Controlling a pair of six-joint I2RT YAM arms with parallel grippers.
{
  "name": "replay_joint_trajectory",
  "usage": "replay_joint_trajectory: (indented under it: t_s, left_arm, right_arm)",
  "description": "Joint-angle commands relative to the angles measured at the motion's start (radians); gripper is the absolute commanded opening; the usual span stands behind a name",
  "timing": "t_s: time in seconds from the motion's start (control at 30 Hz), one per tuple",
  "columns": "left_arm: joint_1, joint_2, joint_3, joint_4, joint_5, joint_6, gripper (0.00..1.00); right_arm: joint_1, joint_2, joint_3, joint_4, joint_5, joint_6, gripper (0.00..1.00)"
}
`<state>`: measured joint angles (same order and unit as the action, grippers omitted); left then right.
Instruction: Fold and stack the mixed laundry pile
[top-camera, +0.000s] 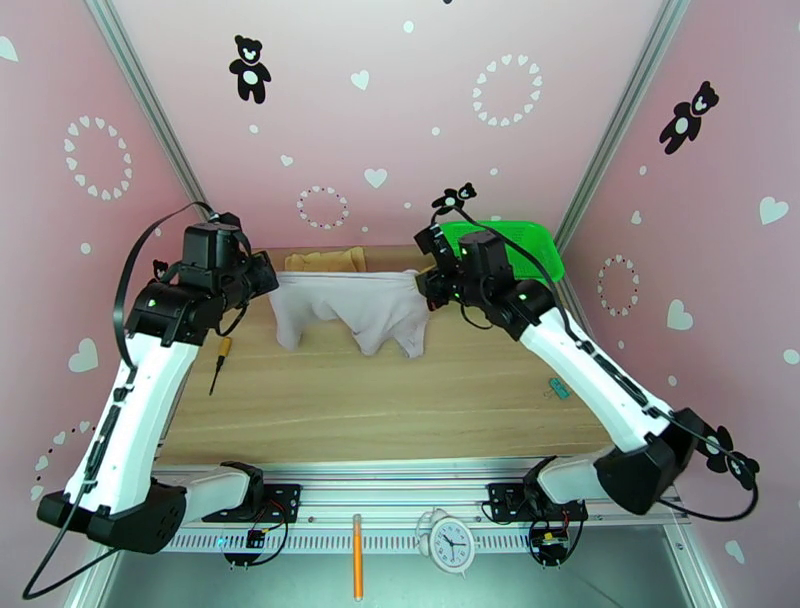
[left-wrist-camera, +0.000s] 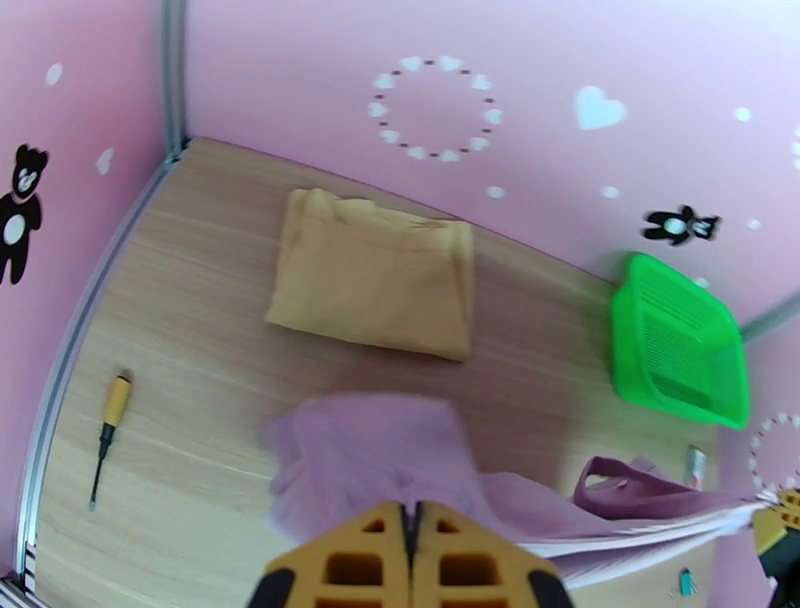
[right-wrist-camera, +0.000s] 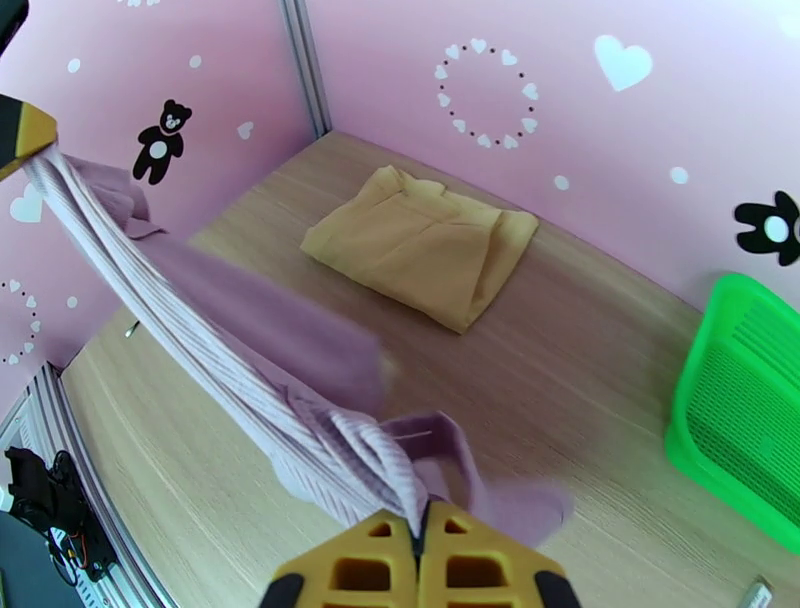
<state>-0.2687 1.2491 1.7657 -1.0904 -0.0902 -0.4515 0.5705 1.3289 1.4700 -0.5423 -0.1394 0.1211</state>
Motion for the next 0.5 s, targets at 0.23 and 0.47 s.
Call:
replay_joint_trajectory:
  t_s: [0.23,0.47]
  left_arm:
    - [-0.024,-0.021,0.254,-0.286,0.024,0.064,0.00]
    - [-0.024,0.058,0.164,-0.299,-0.023,0.110,0.00]
  right_arm:
    - [-0.009,-0.219,0.118,-0.274,0.160,0.021,0.00]
    - [-0.011,-0.050,0.200,-0.392,0.254,-0.053,0.00]
